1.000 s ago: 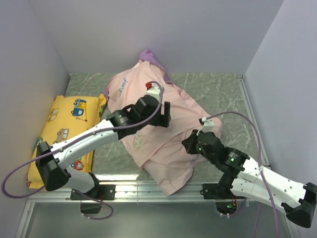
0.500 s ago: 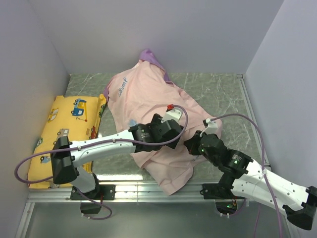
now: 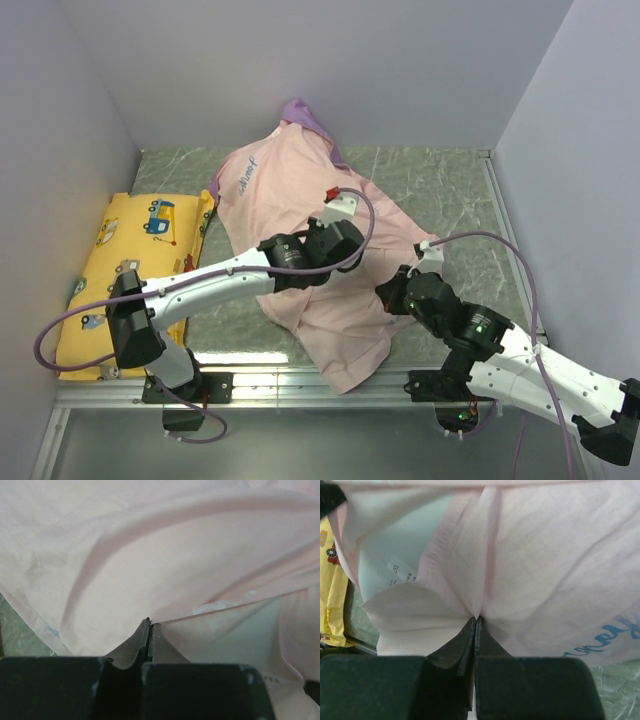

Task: Remove the pillowcase from the pillow

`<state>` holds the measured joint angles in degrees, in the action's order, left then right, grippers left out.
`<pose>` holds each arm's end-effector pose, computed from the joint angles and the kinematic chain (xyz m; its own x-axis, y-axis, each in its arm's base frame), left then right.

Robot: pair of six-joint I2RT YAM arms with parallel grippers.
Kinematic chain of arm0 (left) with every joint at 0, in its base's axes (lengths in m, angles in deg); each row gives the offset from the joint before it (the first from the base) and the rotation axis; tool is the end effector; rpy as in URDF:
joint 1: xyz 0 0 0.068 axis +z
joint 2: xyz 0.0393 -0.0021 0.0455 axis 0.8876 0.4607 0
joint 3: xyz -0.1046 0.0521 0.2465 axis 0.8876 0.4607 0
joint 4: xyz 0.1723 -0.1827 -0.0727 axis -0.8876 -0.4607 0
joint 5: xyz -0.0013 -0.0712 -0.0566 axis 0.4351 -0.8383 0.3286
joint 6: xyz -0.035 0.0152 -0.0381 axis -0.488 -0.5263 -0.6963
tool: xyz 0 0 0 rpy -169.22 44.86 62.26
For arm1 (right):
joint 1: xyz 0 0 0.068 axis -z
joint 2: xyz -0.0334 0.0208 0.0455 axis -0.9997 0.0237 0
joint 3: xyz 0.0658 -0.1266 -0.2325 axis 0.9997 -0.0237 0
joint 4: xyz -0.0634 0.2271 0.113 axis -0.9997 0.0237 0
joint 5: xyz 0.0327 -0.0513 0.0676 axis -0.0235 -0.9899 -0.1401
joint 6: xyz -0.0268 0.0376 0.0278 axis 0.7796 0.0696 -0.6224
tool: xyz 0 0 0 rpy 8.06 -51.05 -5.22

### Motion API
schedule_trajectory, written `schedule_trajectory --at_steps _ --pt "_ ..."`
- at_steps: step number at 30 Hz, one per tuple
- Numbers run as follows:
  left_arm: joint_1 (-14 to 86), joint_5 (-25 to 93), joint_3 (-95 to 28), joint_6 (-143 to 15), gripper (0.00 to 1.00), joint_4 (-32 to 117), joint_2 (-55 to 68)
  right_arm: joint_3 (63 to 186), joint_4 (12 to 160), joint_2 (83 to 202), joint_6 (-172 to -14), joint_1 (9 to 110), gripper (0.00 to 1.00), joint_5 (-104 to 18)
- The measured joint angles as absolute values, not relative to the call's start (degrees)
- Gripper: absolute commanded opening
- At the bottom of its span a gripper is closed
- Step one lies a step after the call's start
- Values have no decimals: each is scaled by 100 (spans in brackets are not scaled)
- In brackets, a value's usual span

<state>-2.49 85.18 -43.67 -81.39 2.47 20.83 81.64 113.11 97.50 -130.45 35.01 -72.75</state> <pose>0.1653 -0.2986 0.3328 -0.4904 0.2019 -0.8478 0.2597 0.9625 0.0790 0.0969 0.1094 0.2599 -0.6092 0.2670 -0.7467 -0.1882 0.8661 0.4632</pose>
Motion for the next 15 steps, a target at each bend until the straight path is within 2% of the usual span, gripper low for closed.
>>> schedule_trajectory --at_steps 5,12,15 --pt "461 8244 -4494 -8058 0 462 2139 8164 11499 9745 -13152 3499 0 -7417" --pt "2426 7276 -4848 -8161 0 956 2428 8223 11851 9636 -13395 3495 0 -7775" --pt "2796 6878 -5031 -8193 0 962 2629 8253 11866 9595 -13471 3495 0 -7928"
